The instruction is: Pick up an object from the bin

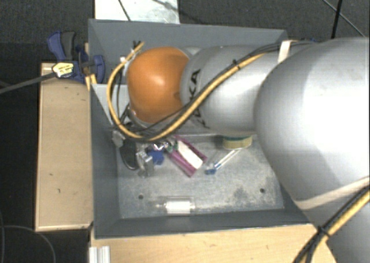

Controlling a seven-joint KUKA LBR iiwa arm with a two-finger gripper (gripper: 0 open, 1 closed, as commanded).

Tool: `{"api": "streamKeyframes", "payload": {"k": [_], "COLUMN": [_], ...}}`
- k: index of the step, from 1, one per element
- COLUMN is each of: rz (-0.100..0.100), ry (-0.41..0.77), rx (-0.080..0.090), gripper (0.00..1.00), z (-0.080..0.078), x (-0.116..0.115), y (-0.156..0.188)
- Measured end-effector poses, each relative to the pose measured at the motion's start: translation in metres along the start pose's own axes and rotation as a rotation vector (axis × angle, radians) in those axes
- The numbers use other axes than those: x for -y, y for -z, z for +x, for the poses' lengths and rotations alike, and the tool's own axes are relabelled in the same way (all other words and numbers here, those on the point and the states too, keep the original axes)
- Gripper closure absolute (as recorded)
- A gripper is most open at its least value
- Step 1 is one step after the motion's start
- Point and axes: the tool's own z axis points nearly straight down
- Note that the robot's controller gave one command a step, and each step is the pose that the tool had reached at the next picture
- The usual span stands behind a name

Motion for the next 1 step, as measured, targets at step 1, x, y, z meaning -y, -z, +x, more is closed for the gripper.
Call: {"api": "streamKeyframes", "payload": {"k": [1], "rz": [0.001], "ry": [-0.351], "rx": [-0.001], "gripper": [0.00], "z": [-0.0061], "x": [0.0014], "y": [-0.0013]}}
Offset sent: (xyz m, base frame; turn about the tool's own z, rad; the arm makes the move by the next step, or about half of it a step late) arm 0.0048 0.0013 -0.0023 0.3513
